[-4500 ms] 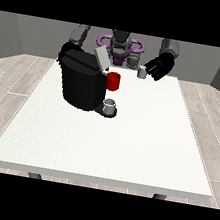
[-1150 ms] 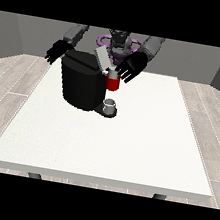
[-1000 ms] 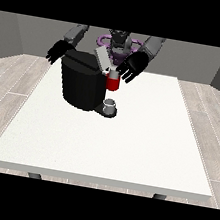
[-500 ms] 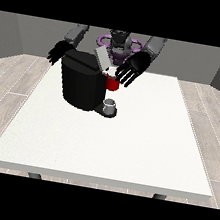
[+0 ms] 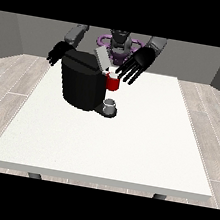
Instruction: Insert the coffee pod into the coffee machine and close the lid
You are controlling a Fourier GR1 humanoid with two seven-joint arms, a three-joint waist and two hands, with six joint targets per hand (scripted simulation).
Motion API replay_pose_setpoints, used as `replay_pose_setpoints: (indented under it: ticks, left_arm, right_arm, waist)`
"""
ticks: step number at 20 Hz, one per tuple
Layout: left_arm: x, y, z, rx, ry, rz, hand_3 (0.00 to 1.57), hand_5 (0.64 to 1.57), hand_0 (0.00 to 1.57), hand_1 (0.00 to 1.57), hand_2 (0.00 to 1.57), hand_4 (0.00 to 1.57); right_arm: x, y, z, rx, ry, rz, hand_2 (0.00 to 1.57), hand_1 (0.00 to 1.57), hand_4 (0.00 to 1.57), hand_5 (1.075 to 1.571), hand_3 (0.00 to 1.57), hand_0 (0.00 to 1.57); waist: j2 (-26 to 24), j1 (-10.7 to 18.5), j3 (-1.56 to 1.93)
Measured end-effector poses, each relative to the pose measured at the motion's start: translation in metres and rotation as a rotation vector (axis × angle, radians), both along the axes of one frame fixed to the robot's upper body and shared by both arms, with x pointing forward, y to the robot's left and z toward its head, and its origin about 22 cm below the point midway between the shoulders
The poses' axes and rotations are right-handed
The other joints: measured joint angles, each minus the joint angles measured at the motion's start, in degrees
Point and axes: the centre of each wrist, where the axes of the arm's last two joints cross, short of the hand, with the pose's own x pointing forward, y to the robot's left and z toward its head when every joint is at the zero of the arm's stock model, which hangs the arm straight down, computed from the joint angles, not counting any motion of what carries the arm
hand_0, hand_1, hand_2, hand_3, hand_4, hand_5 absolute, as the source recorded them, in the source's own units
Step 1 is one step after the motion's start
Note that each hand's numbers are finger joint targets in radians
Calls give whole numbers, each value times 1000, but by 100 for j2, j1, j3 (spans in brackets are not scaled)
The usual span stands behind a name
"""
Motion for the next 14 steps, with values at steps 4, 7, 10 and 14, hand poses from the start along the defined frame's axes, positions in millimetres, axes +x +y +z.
replay_pose_setpoints:
  ticks: [4,7,10,14]
  left_arm:
    - [0,1,-4,-5,11,6,0,1571,0,0,0,0]
    - [-2,-2,-13,-10,24,1,0,1571,0,0,0,0]
    - [-3,-8,-28,-58,54,-8,0,1571,0,0,0,0]
    - [-6,-11,-55,-233,108,-9,0,1571,0,0,0,79]
  right_arm:
    - [-1,1,-1,0,7,-3,0,0,424,1571,0,0]
    - [-4,-1,-9,5,23,-16,0,0,363,1571,0,0]
    - [-12,-3,-22,13,57,-34,0,0,427,1571,0,0]
    - [-22,-12,-36,32,103,-70,0,0,433,1571,0,0]
  waist:
    - [-99,37,0]
    - [-258,139,-2]
    - [-480,254,-2]
    - [-853,491,-4]
